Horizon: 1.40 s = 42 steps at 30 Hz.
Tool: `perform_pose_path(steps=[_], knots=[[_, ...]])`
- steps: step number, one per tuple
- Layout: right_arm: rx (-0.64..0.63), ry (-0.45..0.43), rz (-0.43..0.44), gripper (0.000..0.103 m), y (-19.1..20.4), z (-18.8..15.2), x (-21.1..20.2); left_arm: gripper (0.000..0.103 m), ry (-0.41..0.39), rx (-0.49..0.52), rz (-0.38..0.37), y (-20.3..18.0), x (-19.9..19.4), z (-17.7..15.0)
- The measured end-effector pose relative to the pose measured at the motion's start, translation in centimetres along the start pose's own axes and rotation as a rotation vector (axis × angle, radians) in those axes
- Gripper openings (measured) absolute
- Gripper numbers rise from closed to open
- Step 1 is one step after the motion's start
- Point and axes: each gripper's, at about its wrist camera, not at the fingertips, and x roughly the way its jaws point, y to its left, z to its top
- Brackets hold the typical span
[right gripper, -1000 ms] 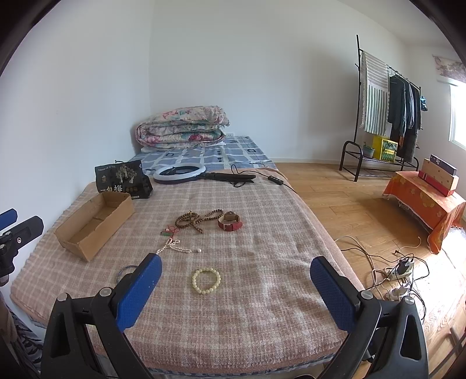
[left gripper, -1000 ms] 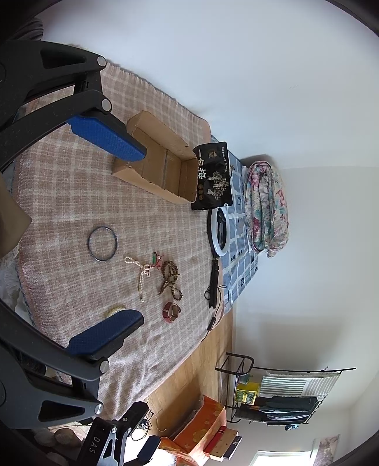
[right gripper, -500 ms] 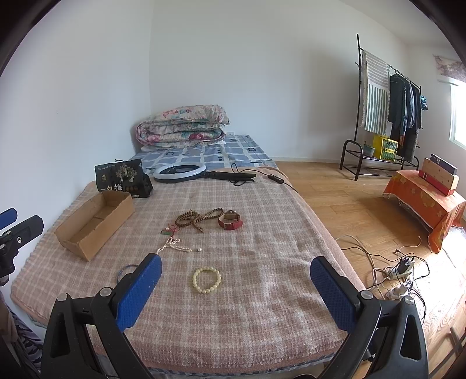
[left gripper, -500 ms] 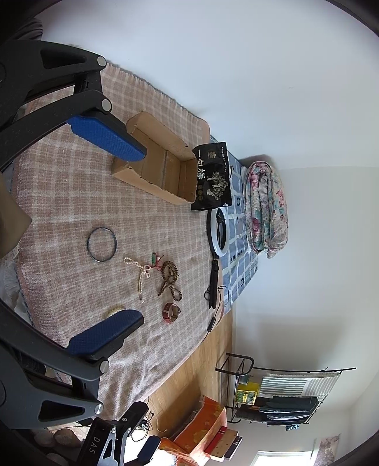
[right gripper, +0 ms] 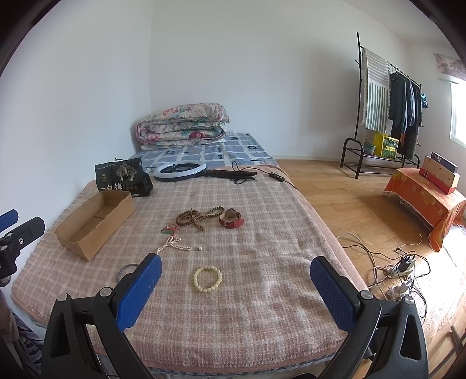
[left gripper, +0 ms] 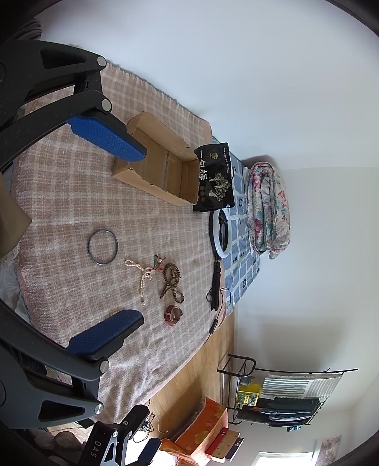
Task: Organize jewelry
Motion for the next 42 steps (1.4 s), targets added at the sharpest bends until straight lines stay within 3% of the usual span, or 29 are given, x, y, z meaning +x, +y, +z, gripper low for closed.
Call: perform_pose_path(steps=[19,31,42], knots=[[0.008,0.043,0.012,0.103,0.4,0.7,1.6,0.103,0.032,0.009,0.017,0.9,2.8,0.1],[-0.052,0.070,-0.015,0.103,-0.7,5.2,6.0,0.103,0.109,0.032,0.015,2.3,7.4,2.4],[0.035,0.162,0.128,0.103,-1.7,8.5,14.0,0.103,0.204,0.067,-0.041,2.8,13.5,2.7]])
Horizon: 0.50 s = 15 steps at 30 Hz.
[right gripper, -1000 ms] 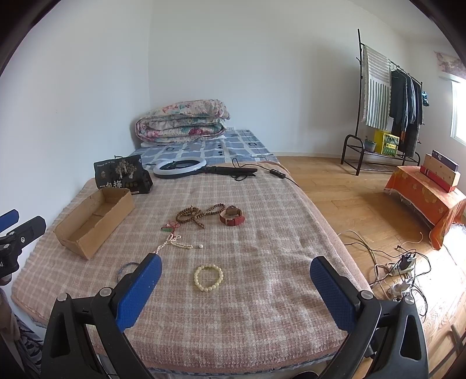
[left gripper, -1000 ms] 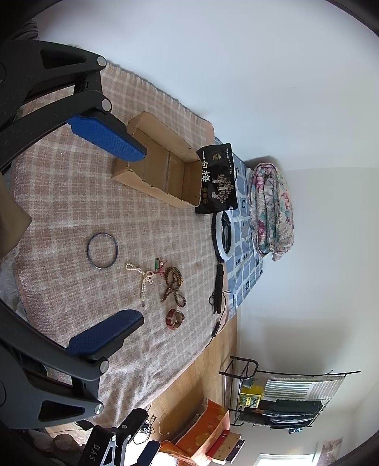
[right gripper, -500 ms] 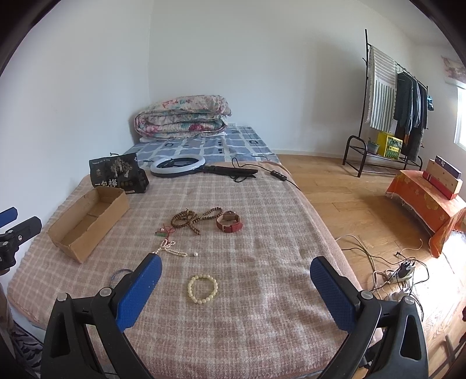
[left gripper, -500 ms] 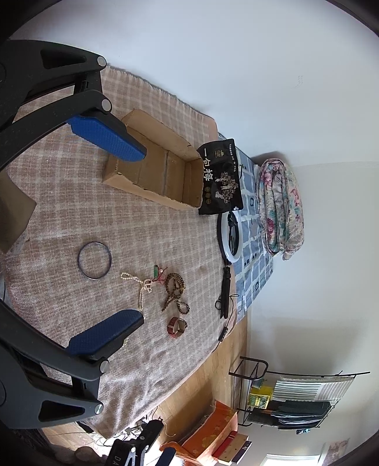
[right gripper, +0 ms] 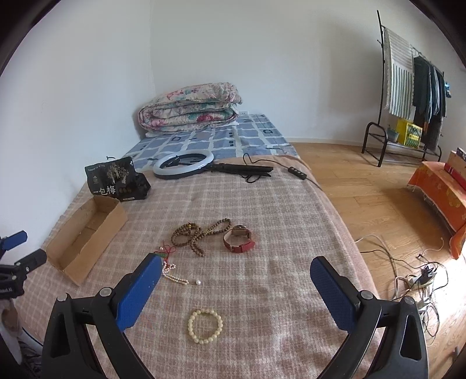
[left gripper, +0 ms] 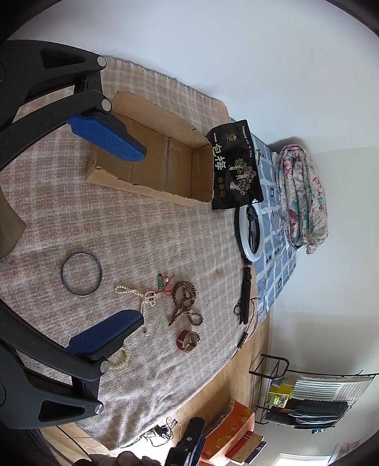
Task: Organize jewelry
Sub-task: 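Move the right tool to the brown bead mala while the left tool approaches the blue bangle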
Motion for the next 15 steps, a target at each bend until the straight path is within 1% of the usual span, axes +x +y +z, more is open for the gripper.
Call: perform_pose_path(steps=[4,8,11,15], knots=[[0.069,0.052,0.065,0.103,-0.5,1.2,3.7,0.103,0.050,-0.010,-0.026,0.3,1.9,-0.6],[0.061,0.097,0.060,0.097,-0.2,1.9,7.5,0.103,0.082,0.008,-0.048,-0.3,3.0,-1.3],[0.062,0.142,0.075,0.096,0.0,2.1,9.6,0.103,0.110,0.011,-0.045,-0.4,3.7,-1.8],[0.049,0.177,0.108,0.095,0.9,2.7,11.2,0.103,0.131,-0.001,-0.034,-0.1,4.3,-2.3]])
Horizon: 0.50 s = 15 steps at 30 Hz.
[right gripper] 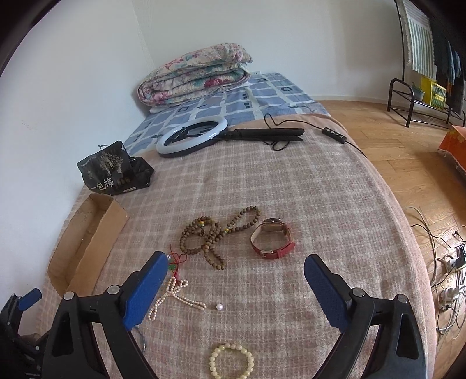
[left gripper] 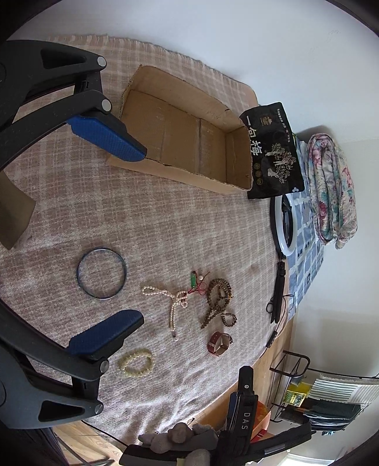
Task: Organize jewelry
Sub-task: 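Move the right tool to the brown bead mala while the left tool approaches the blue bangle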
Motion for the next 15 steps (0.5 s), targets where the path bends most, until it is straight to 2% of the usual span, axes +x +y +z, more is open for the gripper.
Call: perform_pose_path(steps=[6,10,15], knots=[[-0.026,0.017,0.002,0.093,1.4,0.6,2.1,0.103,0.046,0.008,-0.029,-0.2,1.2,-1.1],[-0.038,0.087,0.037,0.084,2.7,0.8,4.8,0.103,0.048,0.043,-0.059,-1.1,1.6,-2.2],[-0.055,0.142,0.019,0.082,3.5,0.8,7.6,0.103,0.089,0.003,-0.128,-1.1,2.4,-3.3]])
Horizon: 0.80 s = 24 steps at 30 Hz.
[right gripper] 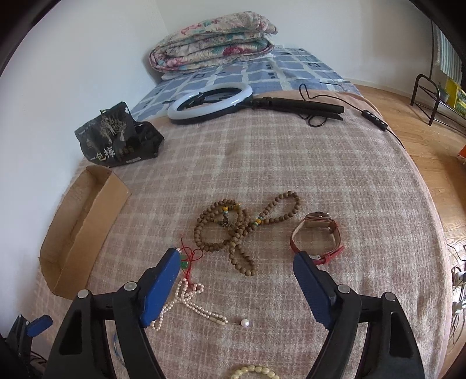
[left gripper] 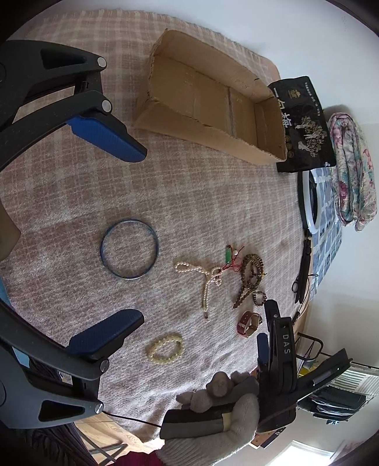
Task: Organize jewelry
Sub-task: 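Move the right tool to the brown bead mala while the left tool approaches the blue bangle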
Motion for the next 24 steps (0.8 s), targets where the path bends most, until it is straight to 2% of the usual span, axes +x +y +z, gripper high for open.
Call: perform_pose_path(steps=[7,12,19,24], knots=[[0.051,0.047,0.039,0.075,-0.1,0.7,2.3,0.103,0.051,-0.070,-0.032,0.9,1.4,-0.7],[0.038,0.074,0.024,0.074,0.5,0.7,3.5,0.103,0.072,-0.083,-0.037,1.2,2.2,-1.2],[0.102,0.106,0.034,0.070,-0.4,0.9,5.2,0.103,0.068,-0.075,-0.035,1.1,2.8,-0.9],[0.153,0.122,0.046,0.068,-1.1,1.2,6.2,0.103,0.096,-0.088,-0.043,1.0,3.8,-1.0]])
